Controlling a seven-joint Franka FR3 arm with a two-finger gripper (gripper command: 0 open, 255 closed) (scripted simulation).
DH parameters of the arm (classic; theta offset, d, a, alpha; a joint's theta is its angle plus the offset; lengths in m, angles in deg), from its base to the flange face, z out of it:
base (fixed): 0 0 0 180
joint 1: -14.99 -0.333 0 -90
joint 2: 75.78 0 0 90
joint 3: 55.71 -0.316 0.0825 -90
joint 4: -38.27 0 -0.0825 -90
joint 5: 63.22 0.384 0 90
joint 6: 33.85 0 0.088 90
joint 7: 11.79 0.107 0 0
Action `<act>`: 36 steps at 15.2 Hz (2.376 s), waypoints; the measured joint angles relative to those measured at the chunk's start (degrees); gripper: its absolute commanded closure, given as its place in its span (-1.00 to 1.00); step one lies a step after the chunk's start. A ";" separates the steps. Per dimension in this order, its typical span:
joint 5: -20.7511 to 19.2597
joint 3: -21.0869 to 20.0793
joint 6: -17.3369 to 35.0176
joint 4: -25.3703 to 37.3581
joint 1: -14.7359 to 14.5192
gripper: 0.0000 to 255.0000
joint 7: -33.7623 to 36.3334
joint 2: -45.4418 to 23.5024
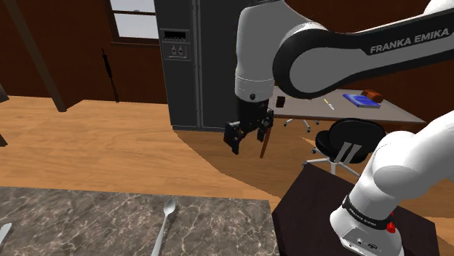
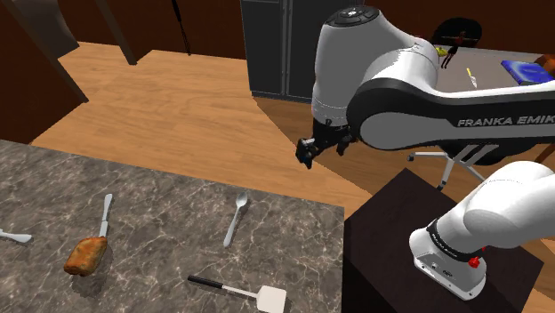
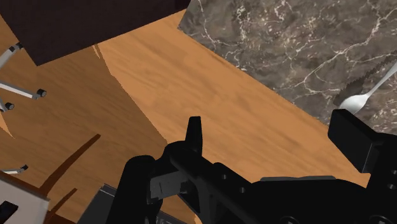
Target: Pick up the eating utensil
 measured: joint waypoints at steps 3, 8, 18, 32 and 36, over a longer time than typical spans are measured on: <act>-2.37 -5.61 2.72 2.68 1.88 -1.00 7.34 -6.37; -11.59 -14.67 5.35 9.55 5.28 -1.00 22.05 -20.62; -37.51 -12.67 0.68 30.59 -8.53 -1.00 51.82 -55.37; -46.03 -1.45 -8.95 64.26 -27.66 -1.00 59.79 -83.60; -46.70 -0.80 -7.29 64.45 -28.04 -1.00 60.15 -85.50</act>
